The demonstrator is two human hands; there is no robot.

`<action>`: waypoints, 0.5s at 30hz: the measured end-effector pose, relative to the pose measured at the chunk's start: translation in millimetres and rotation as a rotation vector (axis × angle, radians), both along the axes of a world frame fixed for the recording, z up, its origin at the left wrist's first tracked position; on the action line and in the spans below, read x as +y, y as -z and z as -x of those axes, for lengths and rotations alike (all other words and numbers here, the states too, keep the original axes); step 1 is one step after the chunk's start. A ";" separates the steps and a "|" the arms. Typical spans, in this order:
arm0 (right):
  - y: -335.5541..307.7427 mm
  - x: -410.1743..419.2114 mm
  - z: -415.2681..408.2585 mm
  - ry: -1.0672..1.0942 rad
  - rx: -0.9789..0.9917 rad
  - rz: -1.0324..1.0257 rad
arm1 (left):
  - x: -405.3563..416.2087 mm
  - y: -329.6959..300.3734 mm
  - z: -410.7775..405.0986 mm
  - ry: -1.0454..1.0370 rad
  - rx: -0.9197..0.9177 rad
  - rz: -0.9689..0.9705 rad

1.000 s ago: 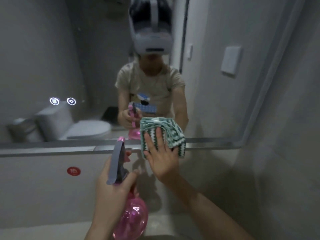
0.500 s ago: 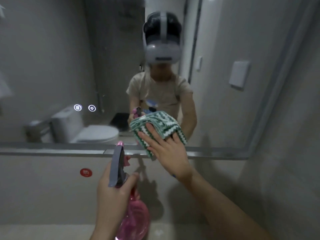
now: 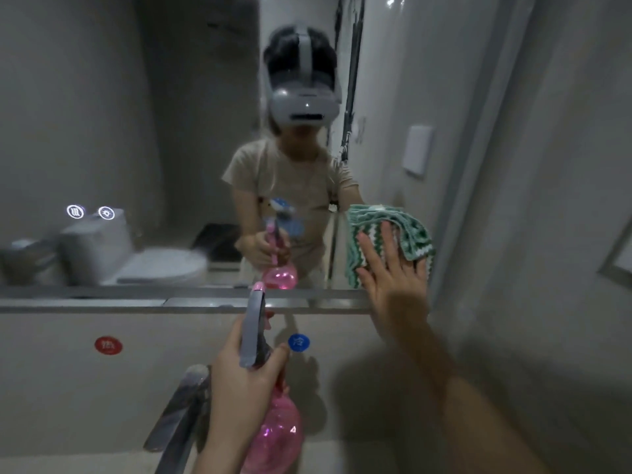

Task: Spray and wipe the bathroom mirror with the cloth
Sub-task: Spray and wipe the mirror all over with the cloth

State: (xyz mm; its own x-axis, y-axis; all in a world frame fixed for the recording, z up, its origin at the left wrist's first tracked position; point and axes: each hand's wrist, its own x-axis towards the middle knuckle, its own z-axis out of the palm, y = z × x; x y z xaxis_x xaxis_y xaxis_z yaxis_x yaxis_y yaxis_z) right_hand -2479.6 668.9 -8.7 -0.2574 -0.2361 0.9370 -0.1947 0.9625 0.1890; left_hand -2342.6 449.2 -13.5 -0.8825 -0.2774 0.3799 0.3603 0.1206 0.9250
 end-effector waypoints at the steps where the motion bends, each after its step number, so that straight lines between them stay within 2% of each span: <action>1: 3.3 7.2 2.2 0.014 -0.002 0.010 | 2.2 -0.2 -0.9 0.009 -0.002 0.002; 4: 11.2 9.6 5.7 0.045 -0.058 0.139 | 2.6 -1.5 -5.8 0.020 -0.016 -0.003; 10: 10.5 -50.0 7.1 0.161 -0.109 0.407 | -15.7 0.5 -9.0 -0.020 0.012 -0.015; 15: 6.0 -100.6 5.9 0.089 -0.130 0.395 | -49.0 2.3 -1.4 -0.131 0.001 -0.061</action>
State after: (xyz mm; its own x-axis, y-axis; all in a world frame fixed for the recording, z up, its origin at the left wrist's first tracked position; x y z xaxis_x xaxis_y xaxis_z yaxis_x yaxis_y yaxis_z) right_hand -2485.5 568.3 -14.7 -0.3830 0.1629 0.9093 -0.1051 0.9702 -0.2181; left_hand -2341.2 400.1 -15.8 -0.8369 -0.4129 0.3593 0.3458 0.1100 0.9318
